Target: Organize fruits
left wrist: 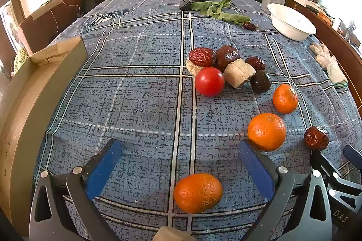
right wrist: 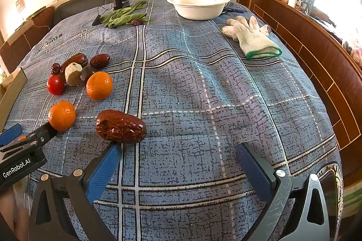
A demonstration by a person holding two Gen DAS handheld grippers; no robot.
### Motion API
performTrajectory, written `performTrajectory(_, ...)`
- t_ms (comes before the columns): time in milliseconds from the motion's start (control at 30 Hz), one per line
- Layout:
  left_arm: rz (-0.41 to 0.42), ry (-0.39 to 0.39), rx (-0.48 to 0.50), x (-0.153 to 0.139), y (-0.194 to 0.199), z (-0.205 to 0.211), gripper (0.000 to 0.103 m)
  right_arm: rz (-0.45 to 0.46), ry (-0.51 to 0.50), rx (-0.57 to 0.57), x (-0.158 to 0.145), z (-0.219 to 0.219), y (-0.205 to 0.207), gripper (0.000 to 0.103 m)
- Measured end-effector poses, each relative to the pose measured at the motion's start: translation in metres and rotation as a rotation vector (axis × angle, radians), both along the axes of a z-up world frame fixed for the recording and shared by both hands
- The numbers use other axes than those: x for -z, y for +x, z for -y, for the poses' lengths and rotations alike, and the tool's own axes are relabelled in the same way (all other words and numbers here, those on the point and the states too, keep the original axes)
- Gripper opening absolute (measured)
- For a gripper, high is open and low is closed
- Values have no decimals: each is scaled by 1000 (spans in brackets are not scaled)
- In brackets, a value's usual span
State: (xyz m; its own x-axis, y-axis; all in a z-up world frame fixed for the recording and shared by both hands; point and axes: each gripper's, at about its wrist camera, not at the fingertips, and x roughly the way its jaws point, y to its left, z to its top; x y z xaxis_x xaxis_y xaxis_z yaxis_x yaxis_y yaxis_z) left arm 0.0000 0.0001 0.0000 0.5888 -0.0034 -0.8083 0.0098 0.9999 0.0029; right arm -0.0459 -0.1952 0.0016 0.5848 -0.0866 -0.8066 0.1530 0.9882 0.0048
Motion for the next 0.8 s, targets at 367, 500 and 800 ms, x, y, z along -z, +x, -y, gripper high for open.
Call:
performTrajectory(367, 0, 1, 0, 0, 0, 0, 103, 1, 2, 0, 0, 0, 1, 103)
performTrajectory(500, 0, 1, 0, 0, 0, 0, 103, 2, 2, 0, 0, 0, 2, 103)
performTrajectory(800, 1, 1, 0, 0, 0, 0, 103, 2, 2, 0, 1, 1, 3, 103)
